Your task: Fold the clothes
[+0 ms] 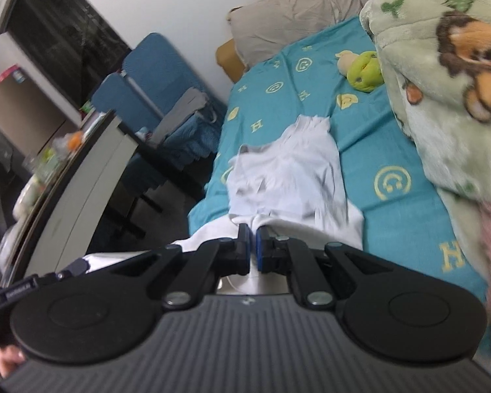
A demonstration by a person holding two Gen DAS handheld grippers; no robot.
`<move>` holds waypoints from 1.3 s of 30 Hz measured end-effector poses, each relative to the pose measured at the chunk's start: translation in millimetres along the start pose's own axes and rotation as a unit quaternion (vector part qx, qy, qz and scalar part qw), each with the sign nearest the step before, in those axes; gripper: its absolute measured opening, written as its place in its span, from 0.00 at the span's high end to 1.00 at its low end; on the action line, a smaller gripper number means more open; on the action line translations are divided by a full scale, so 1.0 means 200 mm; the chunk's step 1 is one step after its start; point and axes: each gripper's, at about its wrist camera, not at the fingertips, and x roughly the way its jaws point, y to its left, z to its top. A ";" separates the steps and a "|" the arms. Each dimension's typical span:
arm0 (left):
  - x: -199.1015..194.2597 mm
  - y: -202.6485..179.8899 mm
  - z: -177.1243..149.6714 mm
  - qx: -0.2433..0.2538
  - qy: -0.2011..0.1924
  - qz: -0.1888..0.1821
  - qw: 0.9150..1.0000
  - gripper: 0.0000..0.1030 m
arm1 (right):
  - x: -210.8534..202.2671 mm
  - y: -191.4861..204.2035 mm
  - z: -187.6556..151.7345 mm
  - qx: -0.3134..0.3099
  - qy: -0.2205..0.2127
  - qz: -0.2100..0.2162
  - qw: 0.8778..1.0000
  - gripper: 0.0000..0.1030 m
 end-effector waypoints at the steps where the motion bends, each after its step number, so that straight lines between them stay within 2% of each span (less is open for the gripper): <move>1: 0.07 0.00 0.03 0.007 -0.002 0.006 1.000 0.98 | 0.07 -0.02 0.05 0.002 0.001 -0.004 1.000 0.93; 6: 0.40 0.00 0.21 0.042 -0.010 0.036 0.998 0.98 | 0.49 -0.14 0.25 0.019 0.010 -0.020 1.000 0.93; 8: 0.58 0.06 0.24 0.051 -0.009 0.042 0.998 0.98 | 0.66 -0.20 0.30 0.019 0.014 -0.028 0.999 0.93; 13: 1.07 0.28 0.24 0.082 0.009 0.073 0.994 0.98 | 1.10 -0.34 0.33 -0.024 0.039 -0.069 0.997 0.93; 18: 1.44 0.46 0.12 0.111 0.060 0.118 0.985 0.97 | 1.42 -0.48 0.27 -0.061 0.074 -0.109 0.989 0.93; 23: 1.60 0.54 0.03 0.146 0.089 0.142 0.975 0.96 | 1.53 -0.54 0.23 -0.071 0.093 -0.115 0.986 0.93; 25: 1.61 0.53 0.03 0.153 0.087 0.150 0.973 0.95 | 1.53 -0.53 0.23 -0.073 0.094 -0.119 0.986 0.92; 27: 1.58 0.50 0.03 0.154 0.084 0.158 0.972 0.90 | 1.51 -0.51 0.25 -0.072 0.095 -0.123 0.985 0.91; 28: 1.55 0.47 0.04 0.155 0.081 0.161 0.971 0.80 | 1.49 -0.49 0.25 -0.070 0.095 -0.124 0.985 0.91; 29: 1.52 0.45 0.04 0.154 0.076 0.163 0.971 0.66 | 1.47 -0.48 0.25 -0.068 0.095 -0.124 0.985 0.90; 31: 1.43 0.38 0.04 0.153 0.066 0.168 0.972 0.46 | 1.41 -0.45 0.25 -0.067 0.089 -0.129 0.985 0.76; 33: 1.32 0.31 0.03 0.159 0.050 0.165 0.972 0.37 | 1.32 -0.41 0.24 -0.069 0.068 -0.128 0.987 0.20; 34: 1.26 0.28 0.03 0.162 0.040 0.162 0.973 0.27 | 1.28 -0.38 0.24 -0.072 0.054 -0.127 0.988 0.15; 35: 1.21 0.24 0.03 0.165 0.031 0.158 0.973 0.17 | 1.23 -0.35 0.23 -0.078 0.044 -0.129 0.988 0.17; 39: 1.01 0.13 0.01 0.181 0.007 0.142 0.973 0.14 | 1.04 -0.21 0.19 -0.098 0.013 -0.123 0.988 0.17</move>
